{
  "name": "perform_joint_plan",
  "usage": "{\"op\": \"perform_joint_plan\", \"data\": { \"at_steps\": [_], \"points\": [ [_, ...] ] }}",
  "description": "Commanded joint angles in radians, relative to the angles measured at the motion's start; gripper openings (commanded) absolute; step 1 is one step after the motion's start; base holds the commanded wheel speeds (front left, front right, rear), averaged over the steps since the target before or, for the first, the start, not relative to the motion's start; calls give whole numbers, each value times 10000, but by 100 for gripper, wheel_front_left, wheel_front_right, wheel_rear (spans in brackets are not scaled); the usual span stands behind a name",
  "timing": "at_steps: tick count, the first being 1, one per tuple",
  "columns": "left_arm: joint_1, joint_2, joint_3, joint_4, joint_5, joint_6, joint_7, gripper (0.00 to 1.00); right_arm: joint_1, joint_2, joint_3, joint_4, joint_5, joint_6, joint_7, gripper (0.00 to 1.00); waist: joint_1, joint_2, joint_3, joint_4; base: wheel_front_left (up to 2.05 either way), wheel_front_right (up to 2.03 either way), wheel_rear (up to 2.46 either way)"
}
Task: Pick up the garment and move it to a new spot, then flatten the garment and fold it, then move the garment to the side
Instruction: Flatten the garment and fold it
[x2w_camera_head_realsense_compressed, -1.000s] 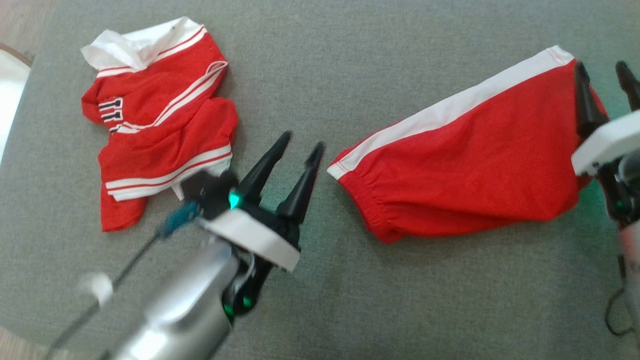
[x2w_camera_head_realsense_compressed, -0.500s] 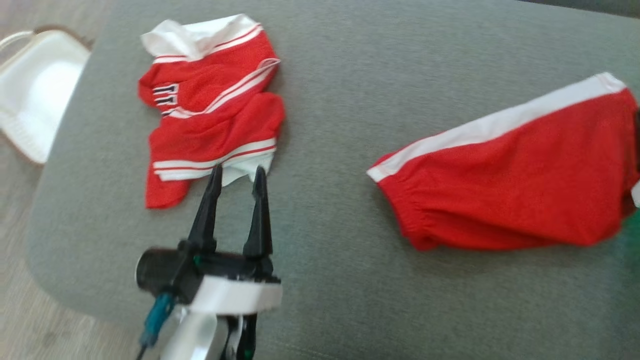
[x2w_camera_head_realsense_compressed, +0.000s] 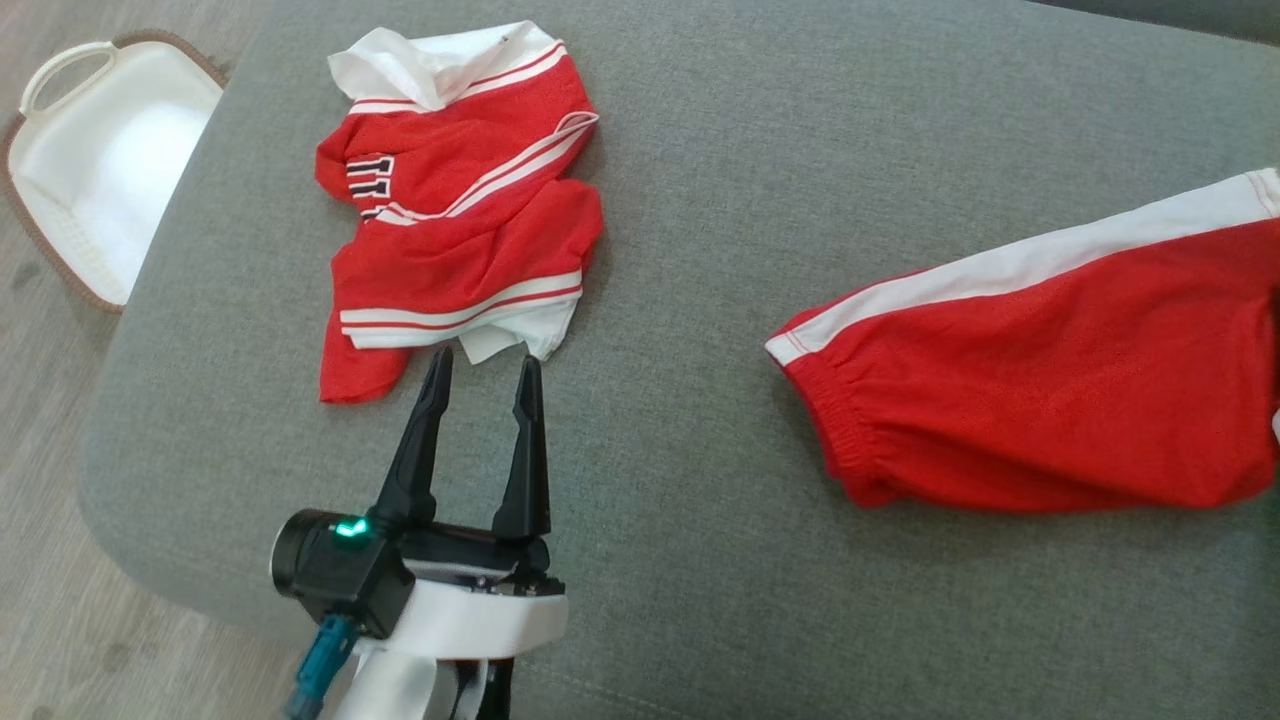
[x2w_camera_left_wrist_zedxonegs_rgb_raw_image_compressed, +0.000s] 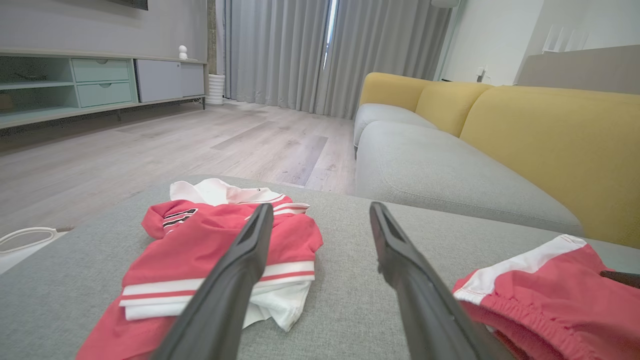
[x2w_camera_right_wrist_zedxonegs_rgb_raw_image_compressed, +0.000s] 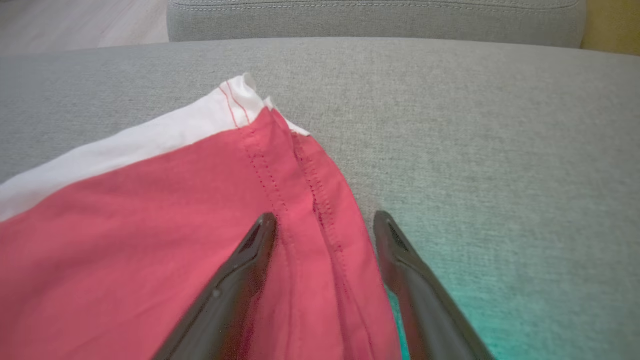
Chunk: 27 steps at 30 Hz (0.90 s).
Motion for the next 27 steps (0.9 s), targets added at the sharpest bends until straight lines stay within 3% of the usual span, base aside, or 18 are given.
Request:
{"op": "perform_joint_plan", "data": {
  "at_steps": [1, 6, 7, 8, 9, 16, 27],
  "points": [
    [-127, -9, 322, -324, 81, -7, -51, 100, -66, -242, 102, -21, -68, 65, 49, 100, 0, -1, -12, -29, 0, 0, 0],
    [-128, -11, 286, -239, 74, -36, -51, 100, -270, 19, 48, 587, 50, 65, 581, 100, 0, -1, -69, -45, 0, 0, 0],
    [-117, -11, 290, -221, 76, -39, -51, 100, -296, 128, 77, 635, 185, 65, 736, 70, 0, -1, -99, -55, 0, 0, 0],
    [-98, -11, 301, -202, 75, -38, -51, 100, -308, 201, 123, 643, 307, 65, 849, 15, 0, -1, -123, -68, 0, 0, 0],
    [-81, -11, 311, -186, 73, -38, -51, 100, -310, 201, 173, 666, 408, 65, 904, 0, 0, -1, -138, -79, 0, 0, 0],
    [17, -12, 381, -93, 82, -43, -51, 100, -472, -25, 303, 739, 508, 65, 88, 0, 0, -1, -293, -559, 0, 0, 0],
    [85, -12, 505, 146, 206, -257, -51, 100, -291, -236, -79, 908, -229, 65, -912, 0, 0, -1, -709, -2362, 0, 0, 0]
  ]
}}
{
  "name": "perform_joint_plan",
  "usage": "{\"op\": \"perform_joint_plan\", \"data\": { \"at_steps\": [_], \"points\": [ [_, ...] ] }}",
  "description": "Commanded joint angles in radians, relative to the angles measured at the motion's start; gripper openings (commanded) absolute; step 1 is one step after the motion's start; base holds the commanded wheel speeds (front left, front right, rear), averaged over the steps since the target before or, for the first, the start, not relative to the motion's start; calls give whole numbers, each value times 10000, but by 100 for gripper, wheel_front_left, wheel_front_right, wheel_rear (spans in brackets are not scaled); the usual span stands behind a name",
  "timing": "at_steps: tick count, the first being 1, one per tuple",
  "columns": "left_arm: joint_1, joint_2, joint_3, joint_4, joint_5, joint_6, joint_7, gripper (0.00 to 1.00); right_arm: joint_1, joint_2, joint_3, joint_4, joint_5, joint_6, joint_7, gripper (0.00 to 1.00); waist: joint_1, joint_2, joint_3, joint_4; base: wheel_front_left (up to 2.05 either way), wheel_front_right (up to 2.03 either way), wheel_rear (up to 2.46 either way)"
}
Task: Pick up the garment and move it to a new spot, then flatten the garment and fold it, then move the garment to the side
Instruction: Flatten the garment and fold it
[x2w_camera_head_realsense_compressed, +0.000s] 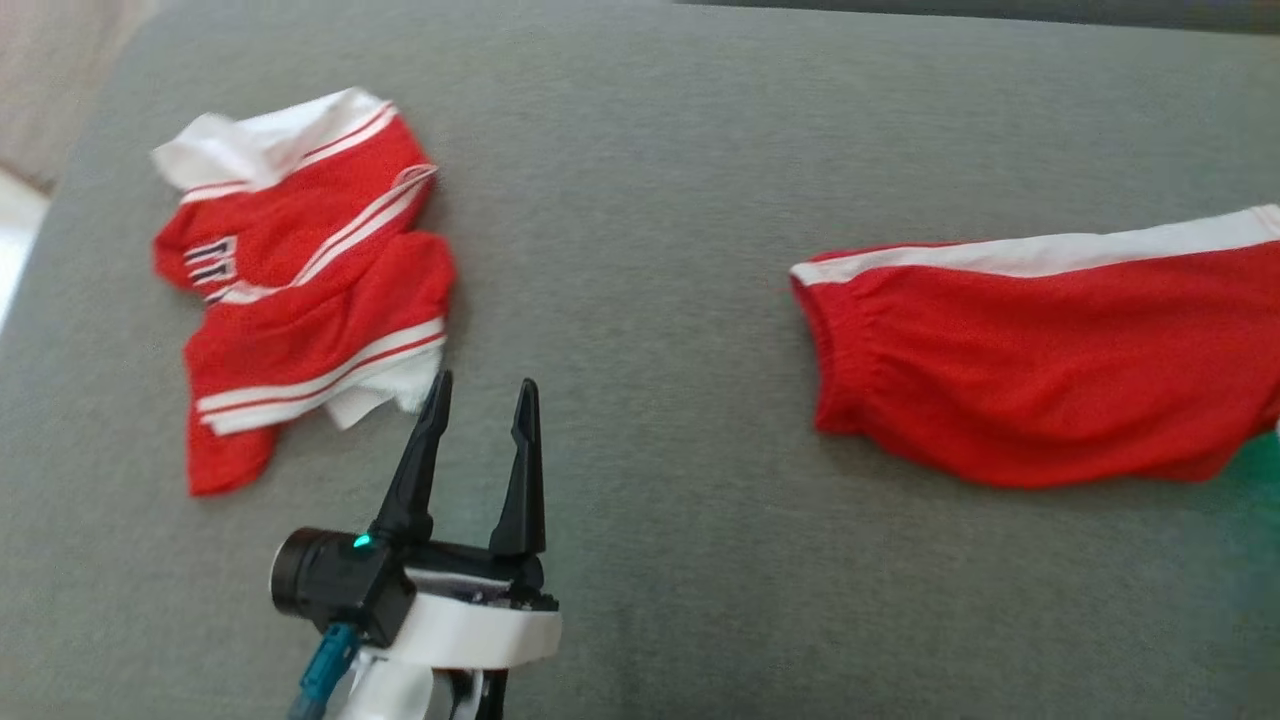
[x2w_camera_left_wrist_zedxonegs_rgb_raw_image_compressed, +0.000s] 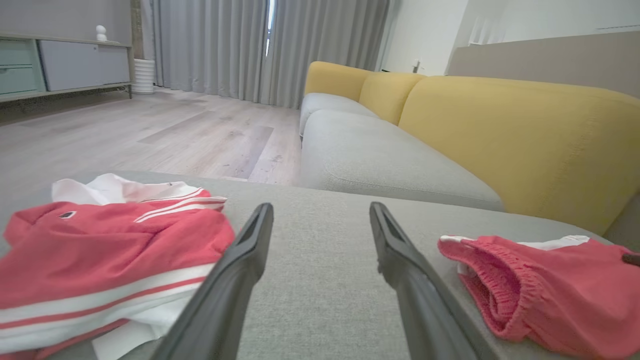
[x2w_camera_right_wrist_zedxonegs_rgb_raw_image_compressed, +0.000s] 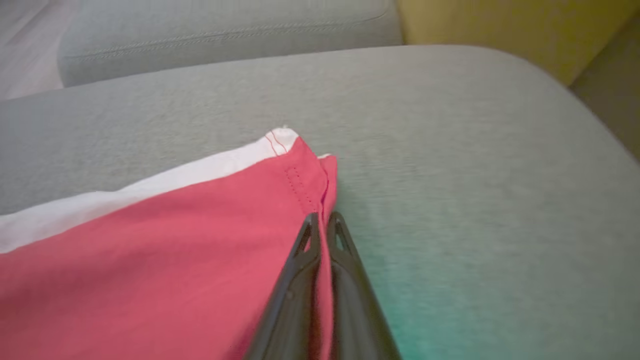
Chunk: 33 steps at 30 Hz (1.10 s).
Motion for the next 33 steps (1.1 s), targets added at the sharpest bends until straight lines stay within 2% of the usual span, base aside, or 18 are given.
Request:
{"op": "perform_joint_plan", "data": {
  "at_steps": [1, 5, 11, 20, 27, 33],
  "points": [
    [-105, -12, 436, -255, 146, -89, -51, 100, 200, -380, -94, -383, -192, 65, -178, 0, 0, 0, -189, -589, 0, 0, 0],
    [-113, -12, 533, -192, 208, -236, -51, 100, 302, -440, -489, -625, -745, 65, -308, 0, 0, 0, -301, -989, 0, 0, 0],
    [28, -12, 536, 50, 195, -316, -51, 100, 351, 140, -942, -1469, -1194, 65, -395, 0, 0, 0, -668, -1233, 0, 0, 0],
    [288, -12, 520, 286, 262, -367, -51, 100, 1272, 946, -320, -3950, -1288, 65, -130, 0, 0, 0, -1327, -1022, 0, 0, 0],
    [517, -12, 546, 306, 238, -350, -51, 100, 2125, 2065, 506, -5947, -1103, 65, 152, 0, 0, 0, -1612, -781, 0, 0, 0],
    [511, -12, 463, 347, 230, -373, -51, 100, 1917, 3391, 1423, -5970, -907, 65, 168, 0, 0, 0, -1648, -635, 0, 0, 0]
  ]
}}
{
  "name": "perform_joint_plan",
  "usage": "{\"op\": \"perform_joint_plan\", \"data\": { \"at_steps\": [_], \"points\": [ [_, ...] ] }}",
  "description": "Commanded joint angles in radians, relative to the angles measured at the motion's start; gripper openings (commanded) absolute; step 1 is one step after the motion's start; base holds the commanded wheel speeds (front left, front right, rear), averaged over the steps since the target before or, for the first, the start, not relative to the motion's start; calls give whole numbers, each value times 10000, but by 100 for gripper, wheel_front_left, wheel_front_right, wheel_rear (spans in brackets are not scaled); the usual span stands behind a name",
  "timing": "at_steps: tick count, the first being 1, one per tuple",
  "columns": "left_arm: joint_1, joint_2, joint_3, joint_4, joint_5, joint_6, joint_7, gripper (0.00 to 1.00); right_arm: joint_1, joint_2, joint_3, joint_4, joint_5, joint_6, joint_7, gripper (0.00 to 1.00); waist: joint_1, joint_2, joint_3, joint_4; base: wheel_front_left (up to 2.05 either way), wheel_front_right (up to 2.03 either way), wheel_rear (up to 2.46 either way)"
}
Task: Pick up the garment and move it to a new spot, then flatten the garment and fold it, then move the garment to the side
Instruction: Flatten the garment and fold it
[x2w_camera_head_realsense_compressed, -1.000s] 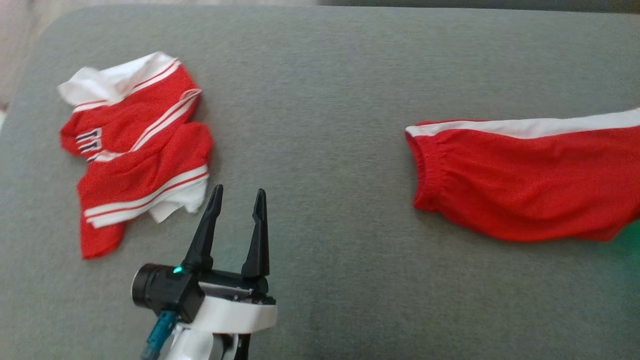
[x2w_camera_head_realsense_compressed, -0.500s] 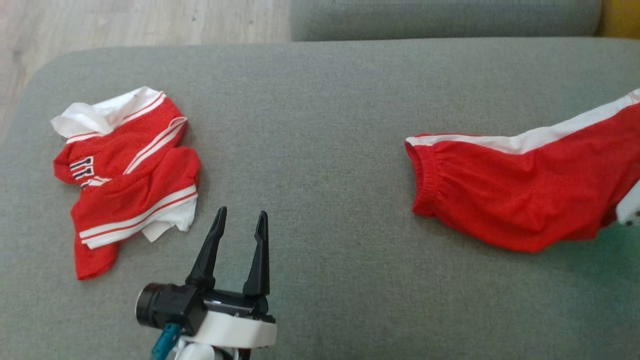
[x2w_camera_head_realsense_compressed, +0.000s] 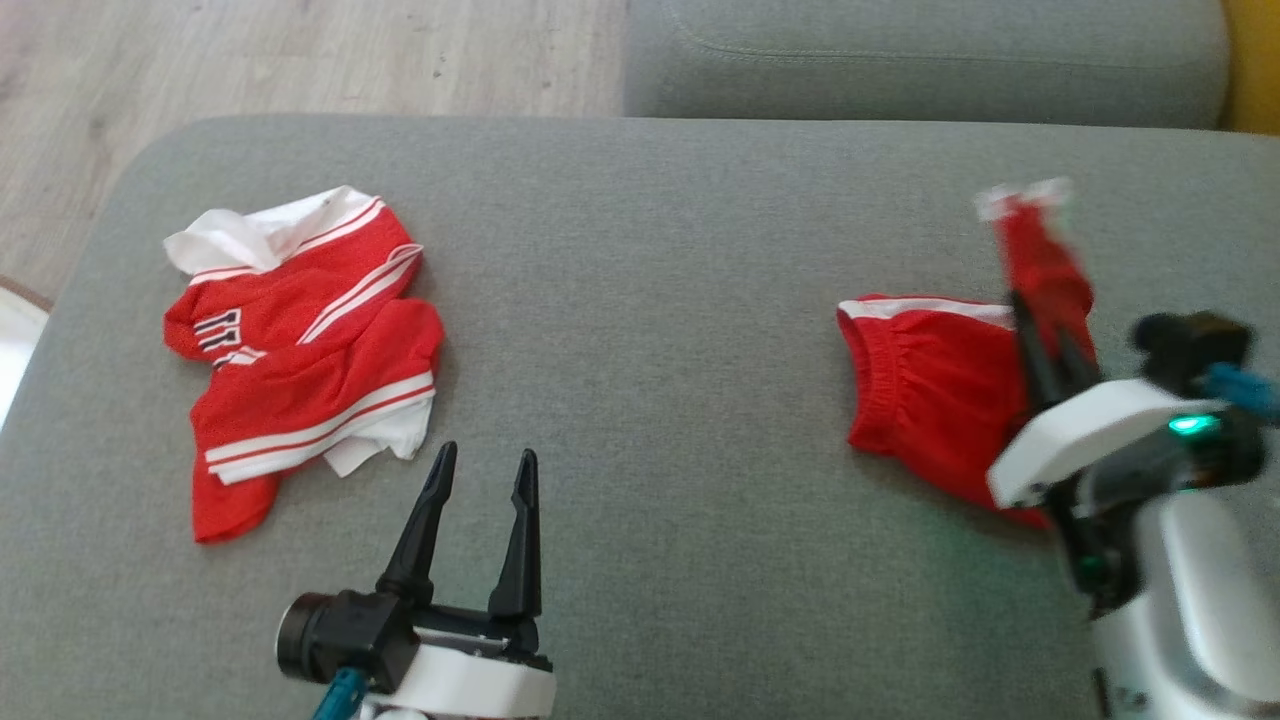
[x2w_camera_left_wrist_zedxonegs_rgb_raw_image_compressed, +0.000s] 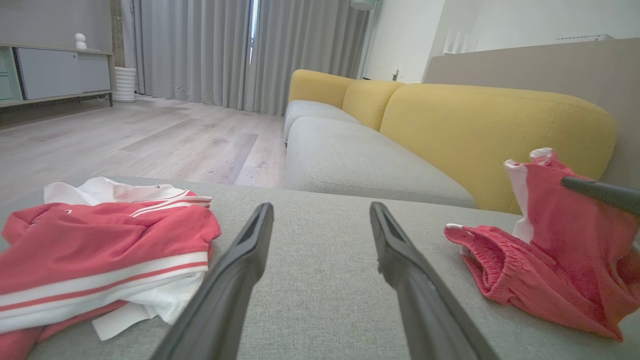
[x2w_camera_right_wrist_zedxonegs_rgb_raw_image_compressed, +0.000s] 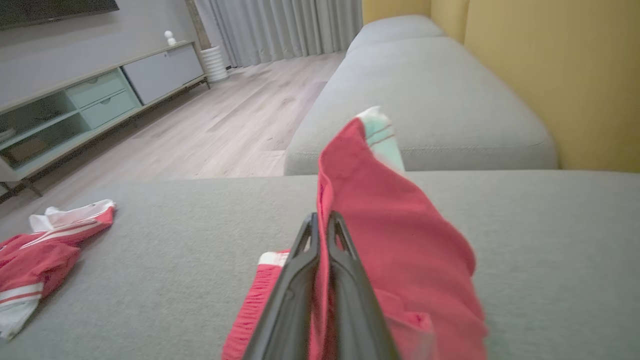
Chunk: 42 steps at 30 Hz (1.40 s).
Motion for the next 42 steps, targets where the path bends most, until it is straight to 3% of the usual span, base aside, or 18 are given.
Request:
{"op": "perform_joint_plan", "data": {
  "at_steps": [1, 10, 16, 17, 18, 25, 35, 36, 37, 38, 42],
  "points": [
    [-341, -18, 226, -268, 71, -51, -51, 100, -501, 118, 377, -146, 89, 65, -86, 0, 1, -1, 37, 109, 0, 0, 0],
    [-534, -18, 21, -223, -52, -85, -51, 100, -1316, 573, 1316, 2343, 152, 65, -937, 0, 1, -1, 253, 710, 0, 0, 0],
    [-513, -18, -14, -141, -157, -34, -51, 100, -1751, 586, 2273, 3738, 1328, 65, -1824, 0, 1, -1, 138, 879, 0, 0, 0],
    [-490, -18, -8, -132, -168, -23, -51, 100, -1790, 587, 2498, 3895, 1572, 65, -1974, 93, 1, -1, 92, 868, 0, 0, 0],
    [-475, -18, -13, -131, -170, -23, -51, 100, -1825, 587, 2739, 3993, 1742, 65, -2149, 100, 1, -1, 52, 856, 0, 0, 0],
    [-214, -18, 133, -232, -79, 65, -51, 100, -1468, 588, 3634, 3998, 2407, 65, -3345, 100, 1, -1, -515, 570, 0, 0, 0],
    [566, -9, 572, -549, 171, 189, -51, 100, 619, 115, 3148, 2832, 2149, 65, -4125, 100, 1, -1, -1132, 324, 0, 0, 0],
    [638, -8, 617, -576, 201, 187, -51, 100, 805, 39, 3016, 2738, 2183, 65, -4095, 77, 1, -1, -1155, 321, 0, 0, 0],
    [703, -8, 652, -598, 227, 177, -51, 100, 934, -69, 2922, 2653, 2176, 65, -4041, 20, 1, -1, -1172, 328, 0, 0, 0],
    [760, -9, 676, -616, 254, 163, -51, 100, 1020, -170, 2825, 2585, 2180, 65, -3974, 0, 1, -1, -1185, 343, 0, 0, 0],
    [881, -10, 653, -640, 341, 90, -51, 100, 943, -547, 2386, 2617, 2193, 65, -3569, 0, 1, -1, -1175, 515, 0, 0, 0]
  ]
}}
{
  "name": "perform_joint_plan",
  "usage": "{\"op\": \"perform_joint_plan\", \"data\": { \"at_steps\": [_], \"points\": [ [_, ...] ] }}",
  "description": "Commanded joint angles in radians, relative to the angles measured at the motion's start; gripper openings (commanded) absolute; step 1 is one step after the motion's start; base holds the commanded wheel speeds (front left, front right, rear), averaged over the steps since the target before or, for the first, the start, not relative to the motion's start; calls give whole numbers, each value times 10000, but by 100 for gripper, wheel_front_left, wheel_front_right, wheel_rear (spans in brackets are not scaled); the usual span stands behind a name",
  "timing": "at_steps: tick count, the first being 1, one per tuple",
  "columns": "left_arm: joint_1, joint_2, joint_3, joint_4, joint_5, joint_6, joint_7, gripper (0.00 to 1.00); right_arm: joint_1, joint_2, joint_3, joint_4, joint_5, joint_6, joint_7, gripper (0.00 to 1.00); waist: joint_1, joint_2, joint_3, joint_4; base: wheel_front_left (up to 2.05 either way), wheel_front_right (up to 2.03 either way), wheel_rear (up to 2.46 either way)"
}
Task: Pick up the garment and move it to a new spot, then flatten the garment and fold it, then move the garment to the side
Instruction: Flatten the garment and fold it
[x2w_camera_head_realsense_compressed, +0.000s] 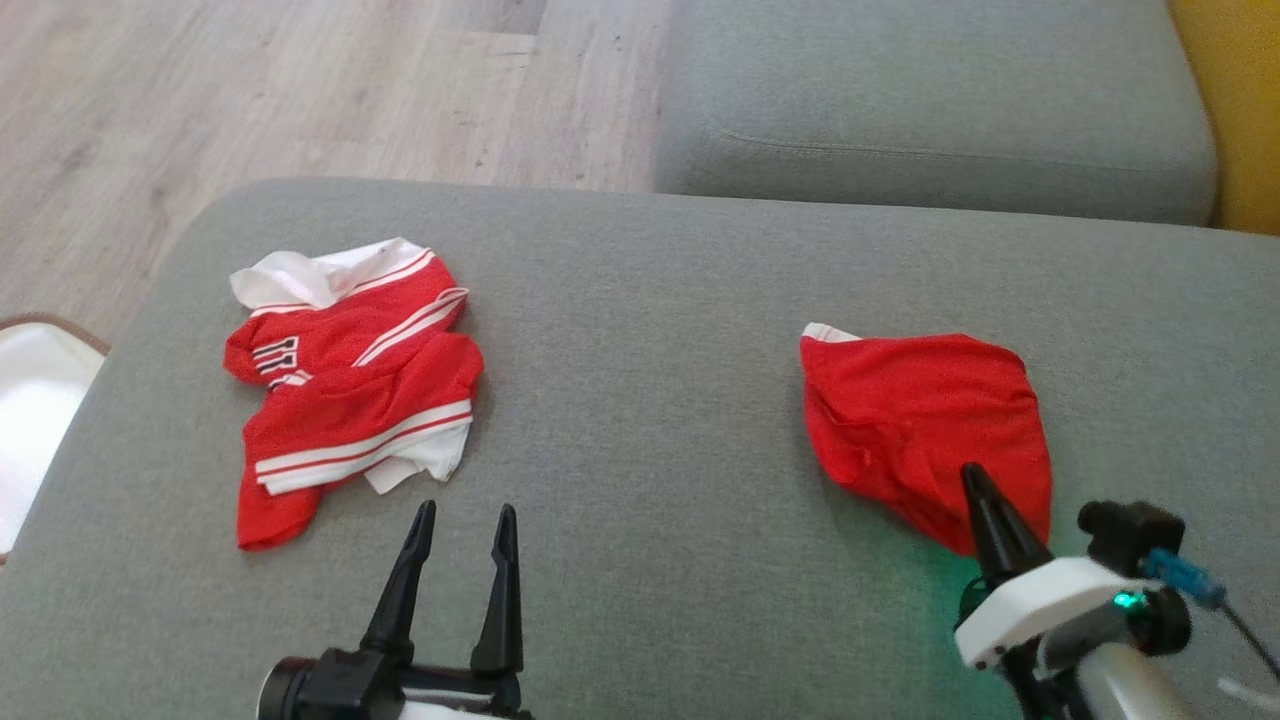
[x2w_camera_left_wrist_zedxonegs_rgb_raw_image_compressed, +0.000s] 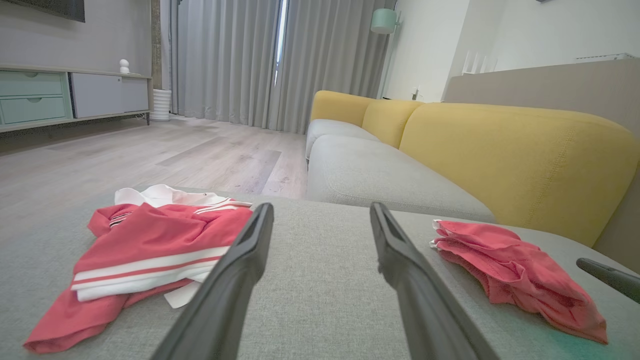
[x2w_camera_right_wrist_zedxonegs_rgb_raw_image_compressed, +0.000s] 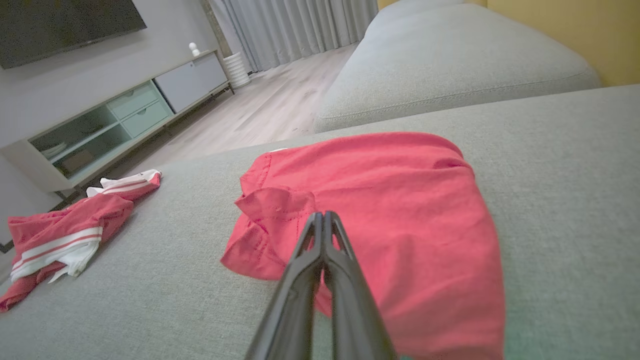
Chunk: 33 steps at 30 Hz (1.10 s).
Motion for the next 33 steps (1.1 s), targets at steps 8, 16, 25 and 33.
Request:
{"op": "perform_joint_plan", "data": {
  "at_steps": [8, 16, 25, 33],
  "points": [
    [-311, -31, 140, -303, 49, -68, -51, 100, -1413, -687, 475, 811, 232, 65, 1045, 0, 1, -1, 223, 585, 0, 0, 0],
    [-383, -32, 128, -247, -127, 26, -51, 100, -1655, -402, 1508, 1615, 997, 65, 1059, 0, 1, -1, 303, 832, 0, 0, 0],
    [-344, -33, 184, -241, -166, 102, -51, 100, -1457, 236, 3613, 1697, 1928, 65, 729, 0, 1, -1, 40, 640, 0, 0, 0],
    [-46, -33, 530, -401, -200, 400, -51, 100, -1120, -28, 3627, 1429, 2221, 65, -684, 100, 1, -1, -327, 226, 0, 0, 0]
  ]
}}
